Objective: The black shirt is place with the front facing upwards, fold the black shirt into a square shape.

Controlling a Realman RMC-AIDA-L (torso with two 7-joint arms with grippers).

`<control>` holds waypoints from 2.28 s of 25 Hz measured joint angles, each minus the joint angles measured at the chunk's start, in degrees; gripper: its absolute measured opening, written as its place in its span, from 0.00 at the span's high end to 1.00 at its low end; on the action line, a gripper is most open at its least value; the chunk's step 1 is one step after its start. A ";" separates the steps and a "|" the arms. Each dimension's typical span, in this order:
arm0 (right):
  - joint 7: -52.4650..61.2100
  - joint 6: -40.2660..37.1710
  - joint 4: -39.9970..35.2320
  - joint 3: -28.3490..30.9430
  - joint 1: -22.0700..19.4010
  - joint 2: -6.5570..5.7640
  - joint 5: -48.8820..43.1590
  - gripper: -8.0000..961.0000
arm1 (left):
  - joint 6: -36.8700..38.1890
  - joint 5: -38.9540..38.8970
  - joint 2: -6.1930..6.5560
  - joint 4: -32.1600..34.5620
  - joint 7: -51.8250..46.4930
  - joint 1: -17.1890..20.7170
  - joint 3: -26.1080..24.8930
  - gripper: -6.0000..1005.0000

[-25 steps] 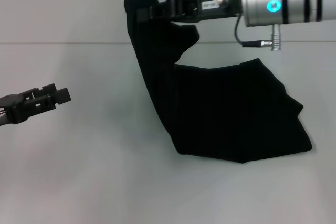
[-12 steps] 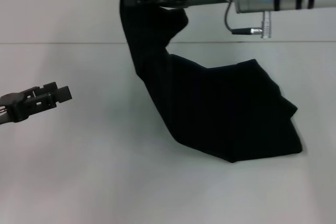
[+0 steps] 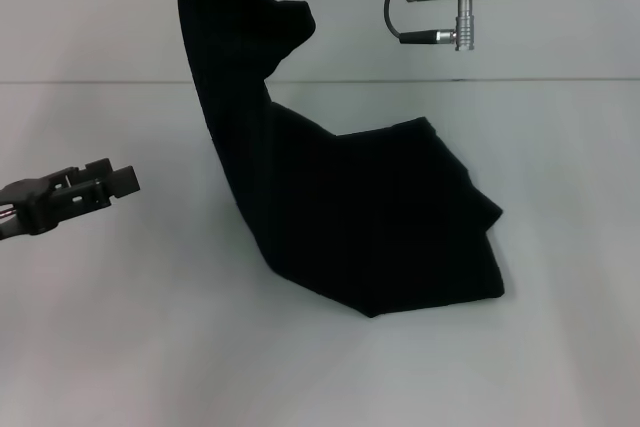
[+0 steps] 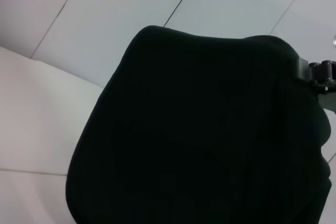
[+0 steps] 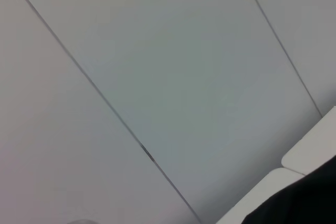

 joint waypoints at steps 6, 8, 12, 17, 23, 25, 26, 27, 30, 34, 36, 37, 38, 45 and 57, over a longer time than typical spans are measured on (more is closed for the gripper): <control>-0.01 -0.24 0.56 0.31 -3.47 0.03 0.05 0.89 | -0.16 -0.03 -0.13 -0.16 0.00 -0.03 0.21 0.10; -0.01 -0.44 0.62 0.35 -5.58 -0.02 0.05 0.89 | -0.16 -0.03 -0.17 -0.26 0.00 -0.21 0.28 0.10; -0.18 -1.28 0.71 0.67 -9.74 -0.48 0.67 0.89 | -0.16 -0.01 -0.19 -0.40 0.00 -0.54 0.36 0.10; -1.47 -1.61 0.98 0.65 -14.35 -0.71 2.05 0.89 | -0.19 0.01 -0.36 -0.48 0.00 -0.78 0.46 0.10; -3.89 -1.56 3.60 0.72 -15.34 -1.16 2.10 0.89 | -0.62 0.11 -0.46 -0.91 0.00 -1.41 0.63 0.10; -4.11 -1.75 3.34 0.72 -15.38 -1.20 2.11 0.89 | -0.74 0.11 -0.46 -1.17 0.00 -1.62 0.97 0.10; -4.27 -2.23 2.99 0.74 -15.52 -1.29 2.17 0.89 | -0.80 0.12 -0.46 -1.18 0.00 -1.68 1.14 0.10; -4.36 -2.54 2.78 0.79 -15.63 -1.37 2.22 0.89 | -0.86 0.15 -0.46 -1.19 0.00 -1.75 1.24 0.10; -5.11 -4.40 1.37 1.59 -17.76 -1.62 2.71 0.89 | -0.89 0.26 -0.44 -1.22 -0.03 -1.83 1.28 0.09; -7.51 -4.11 1.39 2.61 -21.96 -1.75 2.94 0.89 | -0.88 1.05 -0.45 -1.58 -0.13 -1.87 1.31 0.10; -8.65 -2.06 3.11 2.76 -23.81 -2.14 2.73 0.89 | -0.88 1.48 -0.46 -1.83 -0.14 -1.96 1.31 0.10; -9.41 -0.71 4.69 2.80 -24.62 -2.51 2.68 0.89 | -0.89 1.58 -0.52 -1.86 -0.14 -1.97 1.31 0.10; -10.09 0.32 6.05 2.80 -25.17 -2.73 2.61 0.89 | -0.88 1.69 -0.61 -1.88 -0.15 -2.00 1.32 0.10; -12.97 7.39 11.61 2.40 -27.34 -3.48 2.46 0.89 | -0.95 2.51 -1.00 -1.87 -0.73 -2.58 2.78 0.10; -13.60 12.61 13.44 2.20 -28.79 -4.05 1.37 0.89 | -1.16 3.11 -1.44 -1.84 -1.76 -3.44 4.16 0.10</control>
